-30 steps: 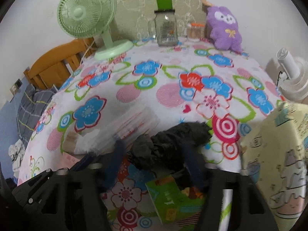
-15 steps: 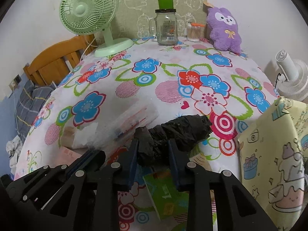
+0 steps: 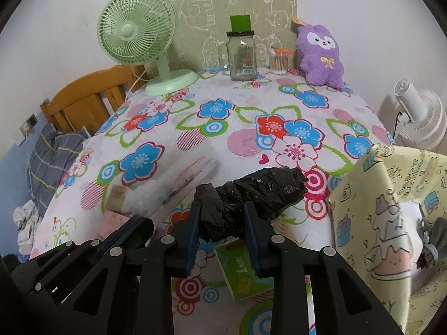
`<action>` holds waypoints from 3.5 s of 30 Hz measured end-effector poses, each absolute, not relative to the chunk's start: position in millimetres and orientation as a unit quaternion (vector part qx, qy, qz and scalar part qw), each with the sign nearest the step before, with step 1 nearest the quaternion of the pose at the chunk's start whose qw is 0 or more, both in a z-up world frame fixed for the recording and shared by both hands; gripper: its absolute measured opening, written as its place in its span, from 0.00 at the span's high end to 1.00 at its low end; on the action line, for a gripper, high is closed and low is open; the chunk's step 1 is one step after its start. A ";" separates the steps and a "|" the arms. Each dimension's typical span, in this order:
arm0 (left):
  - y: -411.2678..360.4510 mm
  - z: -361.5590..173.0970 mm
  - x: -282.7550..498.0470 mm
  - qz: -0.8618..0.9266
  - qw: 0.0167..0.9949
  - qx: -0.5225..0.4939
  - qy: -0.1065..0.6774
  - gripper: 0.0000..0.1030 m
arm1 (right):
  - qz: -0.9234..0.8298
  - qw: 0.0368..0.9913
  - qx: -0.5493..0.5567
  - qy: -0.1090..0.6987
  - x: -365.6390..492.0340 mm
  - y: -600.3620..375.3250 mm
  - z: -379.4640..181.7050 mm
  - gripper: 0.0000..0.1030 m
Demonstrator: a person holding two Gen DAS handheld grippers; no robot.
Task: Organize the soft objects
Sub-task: 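Close the right tool on the black bundle and lift it, then carry the black bundle with the right tool toward the gift box, then grasp the clear striped plastic bag with the left tool while the right tool holds the black bundle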
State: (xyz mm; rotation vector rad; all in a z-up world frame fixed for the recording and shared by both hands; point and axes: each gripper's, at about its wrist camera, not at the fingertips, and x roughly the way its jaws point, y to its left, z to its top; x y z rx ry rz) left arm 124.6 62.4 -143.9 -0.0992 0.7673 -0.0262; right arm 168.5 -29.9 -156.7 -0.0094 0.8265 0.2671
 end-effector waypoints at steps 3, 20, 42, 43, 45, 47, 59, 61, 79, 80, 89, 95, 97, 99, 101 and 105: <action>61.9 -137.7 119.7 -0.012 0.929 -0.048 0.367 1.00 | 0.131 0.910 -0.004 0.393 162.8 -31.4 -149.8 0.68; 55.4 -102.1 92.8 -0.012 0.943 -0.041 0.331 1.00 | 0.137 0.924 0.000 0.356 131.8 -40.2 -111.9 0.68; 39.1 -72.7 66.9 -0.019 0.953 -0.037 0.300 1.00 | 0.145 0.934 0.002 0.326 103.4 -57.3 -79.9 0.68; 36.5 -71.5 66.7 -0.020 0.953 -0.036 0.299 1.00 | 0.144 0.935 0.002 0.325 103.0 -58.8 -78.7 0.68; 34.4 -69.8 66.5 -0.022 0.954 -0.035 0.297 1.00 | 0.142 0.936 0.002 0.322 101.9 -62.8 -75.9 0.68; 31.0 -68.1 66.2 -0.025 0.955 -0.034 0.294 1.00 | 0.140 0.938 0.003 0.319 100.9 -67.0 -73.7 0.68; 18.8 -68.8 66.1 -0.031 0.954 -0.024 0.297 1.00 | 0.136 0.938 0.013 0.318 97.8 -80.7 -73.6 0.68; 20.3 -71.8 67.2 -0.031 0.952 -0.026 0.302 0.98 | 0.136 0.937 0.013 0.321 98.5 -80.4 -76.0 0.68; 48.2 -119.2 62.2 0.015 0.933 -0.036 0.358 0.34 | 0.155 0.916 0.006 0.371 97.5 -55.0 -123.6 0.68; 49.2 -121.7 61.6 0.016 0.932 -0.038 0.361 0.34 | 0.155 0.914 0.004 0.374 97.2 -53.1 -126.5 0.68; 57.7 -133.1 60.1 0.025 0.928 -0.044 0.369 0.27 | 0.154 0.910 -0.006 0.386 96.4 -43.8 -137.6 0.69; 62.0 -145.1 55.8 0.021 0.925 -0.038 0.378 0.21 | 0.155 0.904 -0.008 0.398 94.2 -37.7 -149.7 0.69; 64.4 -150.1 54.8 0.021 0.923 -0.036 0.383 0.20 | 0.153 0.902 -0.007 0.403 92.7 -36.4 -154.2 0.69; 66.1 -154.9 54.2 0.020 0.920 -0.033 0.389 0.20 | 0.150 0.901 -0.008 0.406 91.0 -35.2 -158.3 0.69; 67.2 -159.4 53.3 0.019 0.918 -0.029 0.395 0.20 | 0.150 0.900 -0.008 0.409 90.2 -33.1 -161.4 0.69; 69.5 -168.1 51.5 0.017 0.915 -0.025 0.403 0.19 | 0.147 0.898 -0.011 0.414 87.5 -28.9 -167.4 0.69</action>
